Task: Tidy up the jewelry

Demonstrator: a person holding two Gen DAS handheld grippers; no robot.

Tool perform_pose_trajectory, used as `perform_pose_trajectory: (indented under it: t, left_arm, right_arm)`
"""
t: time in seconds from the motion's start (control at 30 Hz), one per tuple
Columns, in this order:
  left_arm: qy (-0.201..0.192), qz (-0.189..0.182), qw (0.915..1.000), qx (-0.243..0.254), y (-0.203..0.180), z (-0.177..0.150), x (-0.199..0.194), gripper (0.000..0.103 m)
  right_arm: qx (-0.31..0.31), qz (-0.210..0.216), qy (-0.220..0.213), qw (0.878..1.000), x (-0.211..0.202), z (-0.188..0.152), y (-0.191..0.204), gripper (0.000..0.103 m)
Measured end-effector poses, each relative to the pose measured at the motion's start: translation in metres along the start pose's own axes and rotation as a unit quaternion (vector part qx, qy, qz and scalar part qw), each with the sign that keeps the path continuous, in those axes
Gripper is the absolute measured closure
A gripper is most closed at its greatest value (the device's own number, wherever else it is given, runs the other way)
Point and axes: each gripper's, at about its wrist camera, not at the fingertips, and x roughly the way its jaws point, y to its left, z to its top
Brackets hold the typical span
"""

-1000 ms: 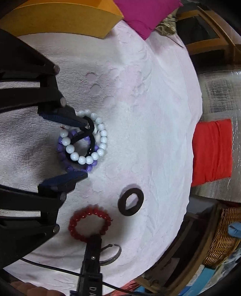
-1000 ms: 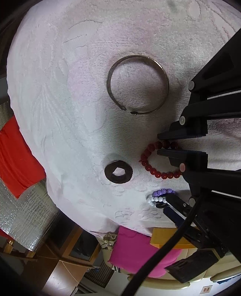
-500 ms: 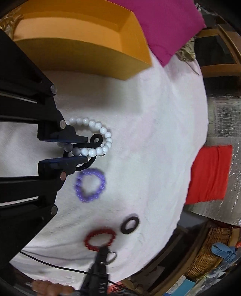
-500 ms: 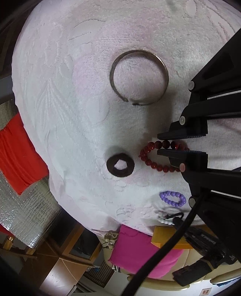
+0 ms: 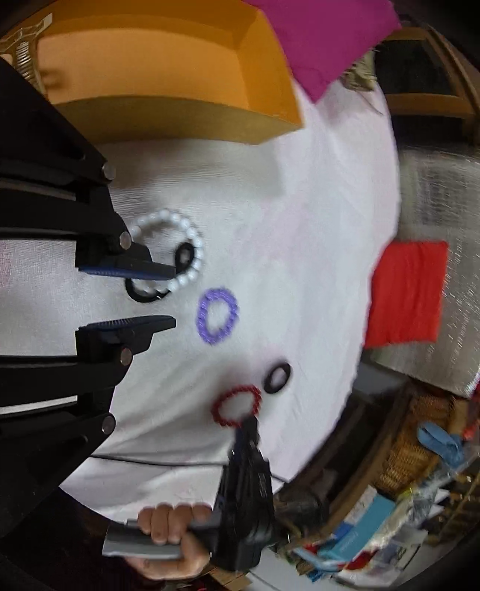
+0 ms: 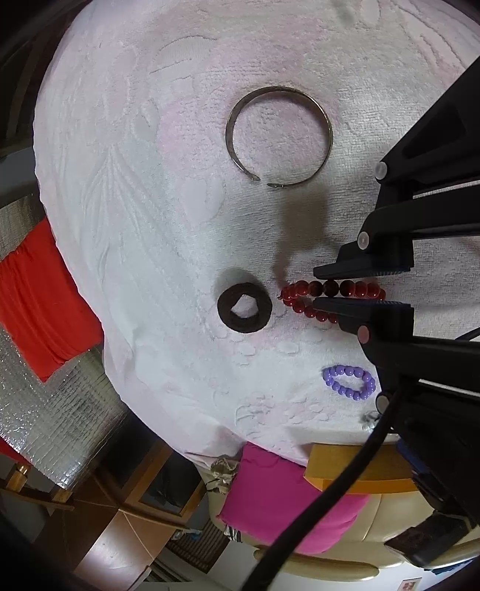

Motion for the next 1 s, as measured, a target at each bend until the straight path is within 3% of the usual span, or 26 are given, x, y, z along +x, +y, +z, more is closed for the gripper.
perform_pose_trajectory:
  t: [0.07,0.2,0.37,0.43,0.47,0.53,0.67,0.77,0.83,0.87,0.9,1.0]
  left_arm:
    - [0.001,0.023,0.9997,0.010,-0.001,-0.002,-0.004,0.069]
    - [0.037,0.038,0.9984,0.019,-0.006,-0.006,0.010,0.068]
    - [0.047,0.054,0.9971,0.025,-0.007,-0.005,0.023,0.068]
    - [0.057,0.055,0.9967,0.018,-0.006,-0.004,0.031,0.071]
    - [0.064,0.053,0.9964,0.014,-0.004,-0.005,0.035,0.079]
    - [0.069,0.043,0.9967,0.006,-0.002,-0.004,0.037,0.084]
    - [0.034,-0.026,0.9991,-0.007,-0.010,0.003,0.025,0.087]
    - [-0.021,-0.067,0.9975,0.012,-0.024,0.010,0.004,0.087]
    - [-0.056,-0.062,0.9965,0.009,-0.021,0.014,-0.007,0.085]
    - [-0.063,-0.055,0.9965,-0.003,-0.014,0.016,-0.010,0.078]
    - [-0.063,-0.046,0.9968,-0.018,-0.006,0.016,-0.010,0.073]
    - [-0.032,0.003,0.9988,-0.038,0.015,0.011,-0.002,0.073]
  right_arm:
    - [-0.001,-0.001,0.001,1.000,0.002,-0.001,0.002,0.092]
    - [0.002,-0.004,0.011,1.000,0.006,-0.001,0.003,0.092]
    - [0.006,-0.011,0.016,1.000,0.011,-0.001,0.001,0.092]
    - [0.005,-0.013,0.020,1.000,0.013,-0.001,0.000,0.092]
    - [0.004,-0.014,0.021,1.000,0.014,-0.001,-0.001,0.092]
    - [0.005,-0.016,0.022,1.000,0.014,-0.002,-0.002,0.092]
    - [0.001,-0.016,0.018,1.000,0.012,-0.001,-0.002,0.092]
    - [0.002,-0.016,0.020,1.000,0.014,-0.001,-0.002,0.092]
    - [0.005,-0.016,0.021,1.000,0.013,-0.001,-0.004,0.092]
    - [0.005,-0.016,0.021,1.000,0.013,-0.001,-0.004,0.092]
    - [0.005,-0.017,0.020,1.000,0.012,-0.001,-0.004,0.092]
    - [0.006,-0.016,0.020,1.000,0.012,0.000,-0.006,0.092]
